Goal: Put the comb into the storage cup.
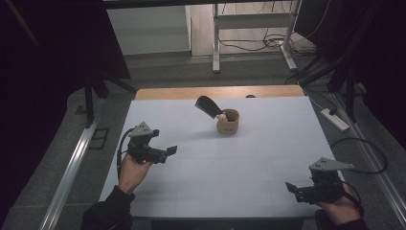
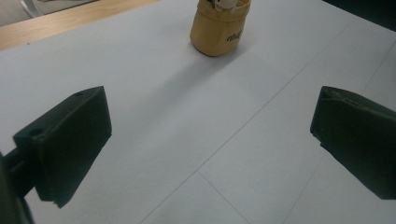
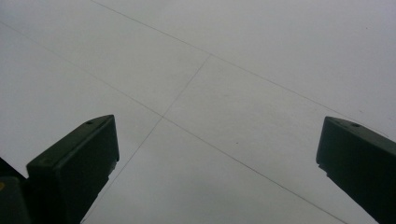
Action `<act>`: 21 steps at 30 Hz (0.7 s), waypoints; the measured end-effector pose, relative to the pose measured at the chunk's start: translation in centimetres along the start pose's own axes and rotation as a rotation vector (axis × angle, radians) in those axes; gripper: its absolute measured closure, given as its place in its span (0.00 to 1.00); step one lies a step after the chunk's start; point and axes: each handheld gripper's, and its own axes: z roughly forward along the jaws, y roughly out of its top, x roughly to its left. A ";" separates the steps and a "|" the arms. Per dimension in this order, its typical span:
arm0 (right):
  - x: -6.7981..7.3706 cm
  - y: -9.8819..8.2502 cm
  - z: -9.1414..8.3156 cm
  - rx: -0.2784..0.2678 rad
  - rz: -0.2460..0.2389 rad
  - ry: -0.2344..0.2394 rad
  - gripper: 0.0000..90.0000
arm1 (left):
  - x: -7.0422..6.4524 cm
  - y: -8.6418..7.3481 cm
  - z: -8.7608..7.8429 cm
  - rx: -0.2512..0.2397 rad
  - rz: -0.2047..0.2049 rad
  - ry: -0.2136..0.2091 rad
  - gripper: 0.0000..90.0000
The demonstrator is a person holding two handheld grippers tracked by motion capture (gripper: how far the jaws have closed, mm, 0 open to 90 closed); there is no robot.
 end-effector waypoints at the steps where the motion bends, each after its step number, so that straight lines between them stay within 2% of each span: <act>1: 0.0 0.0 0.0 0.000 0.000 0.000 0.00 | 0.0 -0.1 -0.2 -0.001 -0.001 0.001 0.00; 11: 0.0 0.0 0.0 0.001 0.000 0.000 0.00 | -0.5 -1.1 -1.4 -0.005 -0.023 -0.003 0.00; 21: 0.0 0.0 0.0 0.001 0.000 -0.001 0.00 | -1.1 -1.7 -1.9 0.008 -0.024 0.000 0.00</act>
